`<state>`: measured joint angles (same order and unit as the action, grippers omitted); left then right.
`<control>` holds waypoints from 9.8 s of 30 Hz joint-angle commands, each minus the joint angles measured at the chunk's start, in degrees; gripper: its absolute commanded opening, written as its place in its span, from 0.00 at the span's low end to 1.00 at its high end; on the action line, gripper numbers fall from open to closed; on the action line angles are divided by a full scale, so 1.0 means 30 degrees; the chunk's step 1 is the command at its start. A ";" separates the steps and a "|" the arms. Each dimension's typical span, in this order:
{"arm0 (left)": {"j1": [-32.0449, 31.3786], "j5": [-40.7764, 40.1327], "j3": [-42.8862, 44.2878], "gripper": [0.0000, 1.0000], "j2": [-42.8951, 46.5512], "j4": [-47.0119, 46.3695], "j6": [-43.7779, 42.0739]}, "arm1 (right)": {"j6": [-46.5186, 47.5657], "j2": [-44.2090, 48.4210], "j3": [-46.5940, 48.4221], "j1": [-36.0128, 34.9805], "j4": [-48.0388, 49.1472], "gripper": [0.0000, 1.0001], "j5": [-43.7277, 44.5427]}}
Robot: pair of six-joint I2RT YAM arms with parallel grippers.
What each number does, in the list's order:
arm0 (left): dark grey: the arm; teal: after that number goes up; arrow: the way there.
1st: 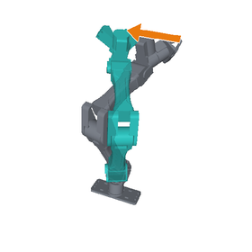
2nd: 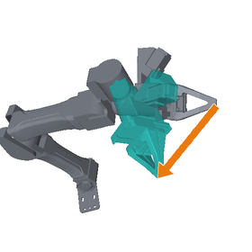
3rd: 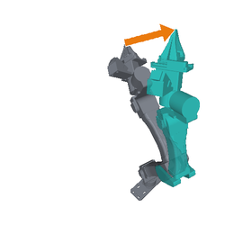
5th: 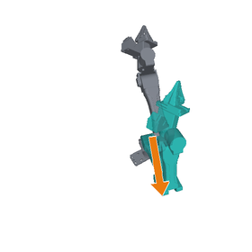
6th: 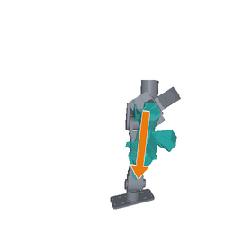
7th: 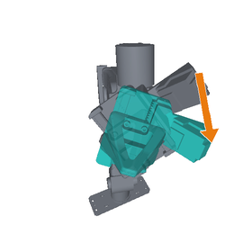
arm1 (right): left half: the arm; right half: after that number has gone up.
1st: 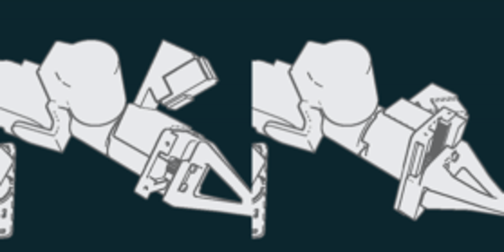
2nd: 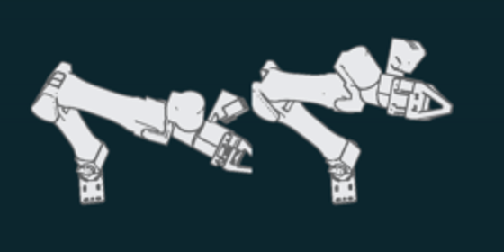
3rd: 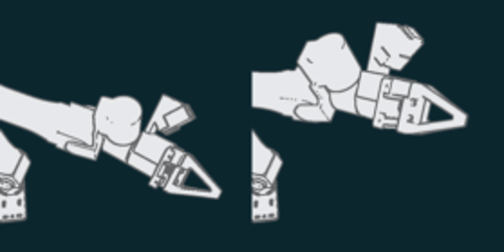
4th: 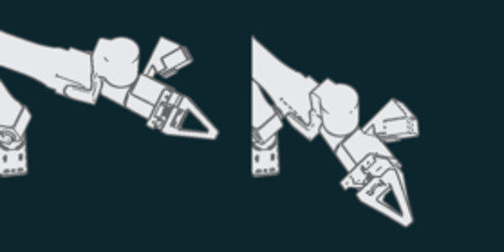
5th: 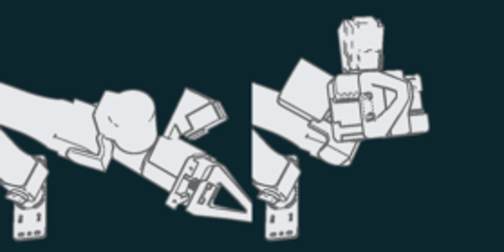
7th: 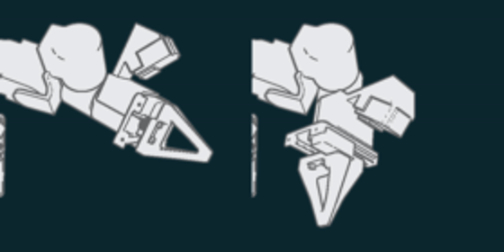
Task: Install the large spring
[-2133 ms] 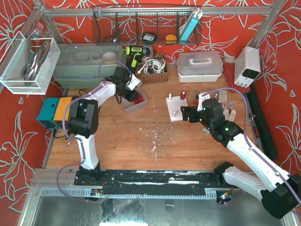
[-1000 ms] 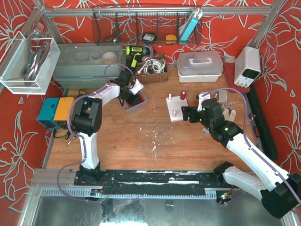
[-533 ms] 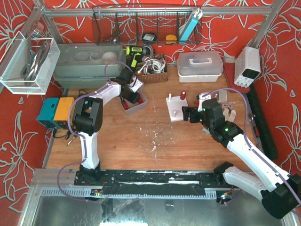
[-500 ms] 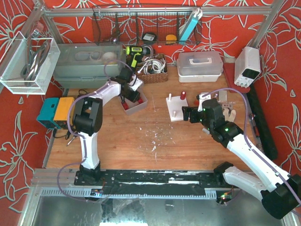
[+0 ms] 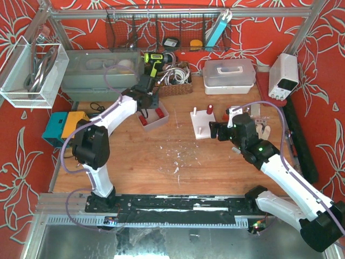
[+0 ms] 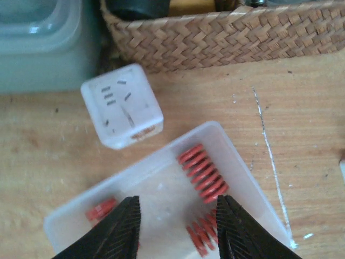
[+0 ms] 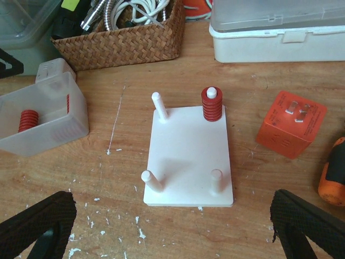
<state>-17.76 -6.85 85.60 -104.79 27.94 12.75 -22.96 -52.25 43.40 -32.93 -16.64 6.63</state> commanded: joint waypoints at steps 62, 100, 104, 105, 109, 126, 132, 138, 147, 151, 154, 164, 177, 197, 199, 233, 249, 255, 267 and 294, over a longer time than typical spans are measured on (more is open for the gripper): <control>-0.1758 -0.7385 0.3495 0.41 -0.7374 0.6959 1.5099 | 0.0302 0.0614 -0.0290 -0.0114 -0.0127 0.99 0.1042; -0.6947 0.3996 -1.8247 0.07 1.3345 -2.3197 -0.2999 | -0.0876 -0.0836 0.3174 0.0283 -0.4857 0.99 -0.1285; -0.7320 0.6396 -2.0342 0.07 1.4082 -2.5743 -0.4905 | -0.0211 -0.2492 0.4545 0.0282 -0.5498 0.91 -0.6815; -0.7428 0.6790 -2.0556 0.06 1.4077 -2.5885 -0.5351 | -0.0277 -0.2797 0.4712 0.0228 -0.5347 0.87 -0.8020; -0.8191 0.8106 -2.1393 0.05 1.3723 -2.7053 -0.6849 | -0.1121 -0.3305 0.4741 -0.0439 -0.4028 0.69 -1.0985; -0.9022 0.8128 -2.1685 0.05 1.2713 -2.8170 -0.7711 | -0.2183 -0.4768 0.4349 -0.3037 -0.0682 0.77 -1.2379; -0.9029 0.7995 -2.1547 0.05 1.2833 -2.8019 -0.7759 | -0.1507 -0.5698 0.4799 -0.3479 -0.1366 0.63 -1.2761; -0.9051 0.7912 -2.1645 0.08 1.2992 -2.7948 -0.7756 | -0.1431 -0.5346 0.4529 -0.3555 -0.1228 0.30 -1.2760; -0.9051 0.4379 -2.1973 1.00 1.3379 -2.7360 -0.7060 | -0.1250 -0.4572 0.4285 -0.3552 -0.1734 0.00 -0.8673; -0.9051 0.1890 -2.2248 1.00 1.2959 -2.6695 -0.6325 | -0.0634 -0.3688 0.3984 -0.3526 -0.2965 0.00 -0.2877; -0.9051 0.0511 -2.2864 1.00 1.2288 -2.7191 -0.5909 | -0.0109 -0.3066 0.3449 -0.3496 -0.3086 0.00 0.1289; -0.9051 -0.2990 -2.3179 1.00 1.1122 -2.6609 -0.3376 | 0.1070 -0.4754 0.2951 -0.2447 -0.2028 0.00 0.5091; -0.9051 -0.4831 -2.3859 1.00 1.2577 -2.6649 -0.3825 | 0.0538 -0.8188 0.3133 0.0164 -0.0515 0.00 0.2972; -0.9051 -0.3504 -2.4762 1.00 1.3696 -2.7343 -0.4923 | 0.0241 -0.9729 0.3628 0.1234 -0.0045 0.00 0.1817; -0.9051 -0.3445 -2.4810 1.00 1.3776 -2.7403 -0.4954 | 0.0272 -0.9861 0.3599 0.1291 0.0077 0.00 0.1763; -0.9036 -0.6492 -2.3607 1.00 1.4085 -2.4651 -0.2392 | 0.0150 -0.5949 0.4531 0.1513 -0.2921 0.77 -0.0201; -0.3087 0.0544 -1.4189 0.70 0.9321 -1.2480 -0.0332 | -0.0799 -0.1052 -0.0311 0.1324 0.0723 0.98 -0.3461; -0.1657 0.3534 -1.0147 0.49 0.5729 -0.9229 -0.4089 | -0.0940 0.0054 -0.0639 0.1221 0.0872 0.98 -0.3794; 0.0837 0.7524 -0.1790 0.35 0.0133 -0.1293 -0.9329 | -0.0697 0.1538 -0.0638 0.1132 0.0436 0.98 -0.3414; 0.2052 1.0101 0.2564 0.49 -0.5147 0.4449 -1.4252 | -0.0579 0.1106 -0.0713 0.1132 0.0633 0.98 -0.3418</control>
<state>-11.94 20.91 91.83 -118.85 38.02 -27.88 -24.99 -48.56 42.22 -29.30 -15.38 -3.90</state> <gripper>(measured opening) 0.490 0.986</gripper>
